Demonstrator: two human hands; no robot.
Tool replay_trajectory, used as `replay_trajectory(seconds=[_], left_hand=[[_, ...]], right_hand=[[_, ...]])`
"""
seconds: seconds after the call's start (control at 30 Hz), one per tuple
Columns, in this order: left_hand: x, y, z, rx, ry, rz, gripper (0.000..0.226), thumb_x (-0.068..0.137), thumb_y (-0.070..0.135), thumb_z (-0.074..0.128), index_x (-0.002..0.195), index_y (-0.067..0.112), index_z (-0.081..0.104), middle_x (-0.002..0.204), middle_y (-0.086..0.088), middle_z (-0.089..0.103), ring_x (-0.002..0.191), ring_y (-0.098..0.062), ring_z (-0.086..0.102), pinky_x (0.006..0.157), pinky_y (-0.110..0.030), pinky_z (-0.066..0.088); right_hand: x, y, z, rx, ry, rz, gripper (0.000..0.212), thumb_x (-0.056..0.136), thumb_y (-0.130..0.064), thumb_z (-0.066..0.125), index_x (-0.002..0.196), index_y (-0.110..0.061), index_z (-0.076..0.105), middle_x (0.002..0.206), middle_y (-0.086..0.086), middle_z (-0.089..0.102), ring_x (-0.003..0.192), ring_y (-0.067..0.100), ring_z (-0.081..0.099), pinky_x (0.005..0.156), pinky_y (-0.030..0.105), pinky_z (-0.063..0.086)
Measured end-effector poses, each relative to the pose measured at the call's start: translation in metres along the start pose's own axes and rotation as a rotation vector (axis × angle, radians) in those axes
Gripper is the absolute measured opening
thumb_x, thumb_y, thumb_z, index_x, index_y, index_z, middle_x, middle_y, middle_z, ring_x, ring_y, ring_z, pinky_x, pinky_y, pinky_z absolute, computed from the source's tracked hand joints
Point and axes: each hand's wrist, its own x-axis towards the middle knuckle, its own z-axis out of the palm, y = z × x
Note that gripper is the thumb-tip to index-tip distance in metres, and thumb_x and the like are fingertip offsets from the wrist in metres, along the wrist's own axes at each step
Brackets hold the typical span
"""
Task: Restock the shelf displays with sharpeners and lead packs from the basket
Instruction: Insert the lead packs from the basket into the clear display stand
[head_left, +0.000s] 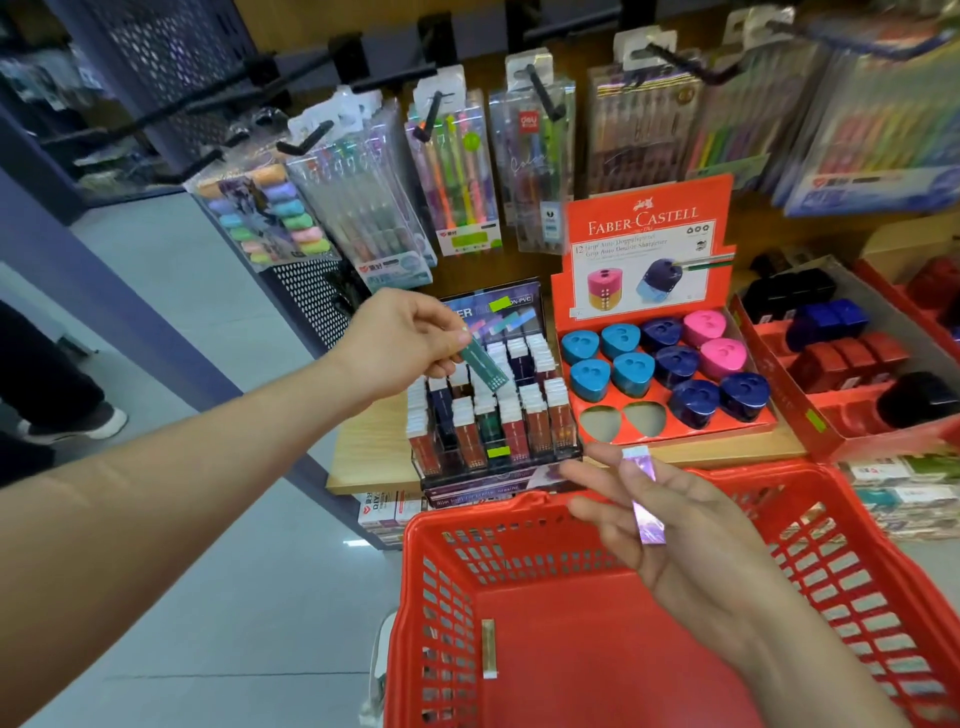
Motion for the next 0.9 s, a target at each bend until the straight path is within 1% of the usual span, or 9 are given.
replay_trajectory(seconds=[0.03, 0.1, 0.2, 0.33, 0.43, 0.53, 0.67, 0.8, 0.9], left_hand=[[0.002, -0.003, -0.002, 0.036, 0.02, 0.004, 0.003, 0.086, 0.011, 0.069, 0.084, 0.01, 0.071, 0.072, -0.008, 0.07, 0.066, -0.017, 0.067, 0.07, -0.03, 0.058], [0.006, -0.01, -0.007, 0.139, 0.058, 0.03, 0.005, 0.085, 0.014, 0.071, 0.081, 0.014, 0.071, 0.07, -0.004, 0.068, 0.065, -0.015, 0.064, 0.072, -0.034, 0.058], [0.007, -0.017, -0.011, 0.29, 0.11, 0.098, 0.007, 0.085, 0.017, 0.071, 0.078, 0.019, 0.072, 0.068, 0.007, 0.066, 0.067, -0.01, 0.063, 0.074, -0.031, 0.056], [0.009, -0.017, -0.013, 0.272, 0.134, 0.114, 0.006, 0.084, 0.015, 0.072, 0.079, 0.018, 0.072, 0.067, 0.007, 0.066, 0.066, -0.009, 0.064, 0.068, -0.025, 0.053], [0.008, -0.012, -0.01, 0.166, 0.033, 0.083, 0.011, 0.083, 0.012, 0.073, 0.074, 0.018, 0.071, 0.064, -0.001, 0.066, 0.058, -0.011, 0.06, 0.058, -0.024, 0.053], [0.004, -0.011, -0.001, 0.295, -0.055, 0.16, 0.002, 0.082, 0.016, 0.074, 0.08, 0.016, 0.074, 0.07, 0.002, 0.07, 0.061, -0.008, 0.062, 0.067, -0.024, 0.054], [-0.004, -0.018, 0.01, 0.527, -0.074, 0.295, 0.01, 0.084, 0.024, 0.072, 0.088, 0.015, 0.075, 0.079, 0.007, 0.07, 0.07, -0.003, 0.063, 0.073, -0.022, 0.052], [-0.01, -0.023, 0.019, 0.557, -0.024, 0.351, 0.014, 0.086, 0.027, 0.069, 0.093, 0.015, 0.075, 0.079, 0.009, 0.068, 0.073, -0.004, 0.061, 0.077, -0.019, 0.048], [-0.013, -0.026, 0.023, 0.558, -0.01, 0.402, 0.016, 0.087, 0.026, 0.068, 0.095, 0.014, 0.075, 0.085, 0.003, 0.073, 0.074, -0.008, 0.062, 0.079, -0.025, 0.05]], right_hand=[[0.001, 0.001, -0.001, -0.049, 0.025, -0.009, 0.028, 0.095, -0.02, 0.05, 0.113, -0.004, 0.065, 0.094, 0.011, 0.074, 0.047, 0.014, 0.059, 0.035, 0.017, 0.038], [0.005, 0.003, -0.003, -0.087, 0.057, -0.004, 0.033, 0.093, -0.026, 0.053, 0.108, -0.002, 0.07, 0.075, 0.007, 0.062, 0.039, 0.008, 0.032, 0.035, 0.016, 0.017], [0.011, 0.009, -0.007, -0.037, 0.068, 0.053, 0.033, 0.095, -0.023, 0.051, 0.108, 0.001, 0.07, 0.066, 0.003, 0.049, 0.043, 0.007, 0.025, 0.038, 0.02, 0.011], [0.013, 0.015, -0.007, -0.035, 0.065, 0.055, 0.029, 0.096, -0.015, 0.05, 0.11, 0.002, 0.07, 0.069, 0.004, 0.051, 0.049, 0.009, 0.038, 0.037, 0.018, 0.03], [0.014, 0.015, -0.008, -0.052, 0.063, 0.03, 0.03, 0.096, -0.016, 0.051, 0.109, 0.003, 0.069, 0.069, 0.006, 0.054, 0.053, 0.012, 0.046, 0.038, 0.019, 0.036], [0.015, 0.014, -0.007, -0.083, 0.056, 0.02, 0.031, 0.096, -0.02, 0.05, 0.108, 0.0, 0.069, 0.068, 0.006, 0.055, 0.051, 0.011, 0.047, 0.037, 0.017, 0.033], [0.015, 0.014, -0.007, -0.055, 0.039, 0.03, 0.029, 0.099, -0.015, 0.046, 0.11, 0.004, 0.066, 0.067, 0.007, 0.054, 0.045, 0.01, 0.04, 0.034, 0.016, 0.028], [0.01, 0.012, -0.004, -0.031, -0.023, 0.046, 0.026, 0.093, 0.005, 0.046, 0.101, 0.004, 0.071, 0.069, 0.007, 0.062, 0.057, 0.015, 0.057, 0.048, 0.022, 0.052], [0.008, 0.011, -0.001, -0.008, -0.01, 0.006, 0.018, 0.092, 0.007, 0.048, 0.1, 0.007, 0.064, 0.07, 0.007, 0.066, 0.065, 0.018, 0.069, 0.058, 0.024, 0.058]])
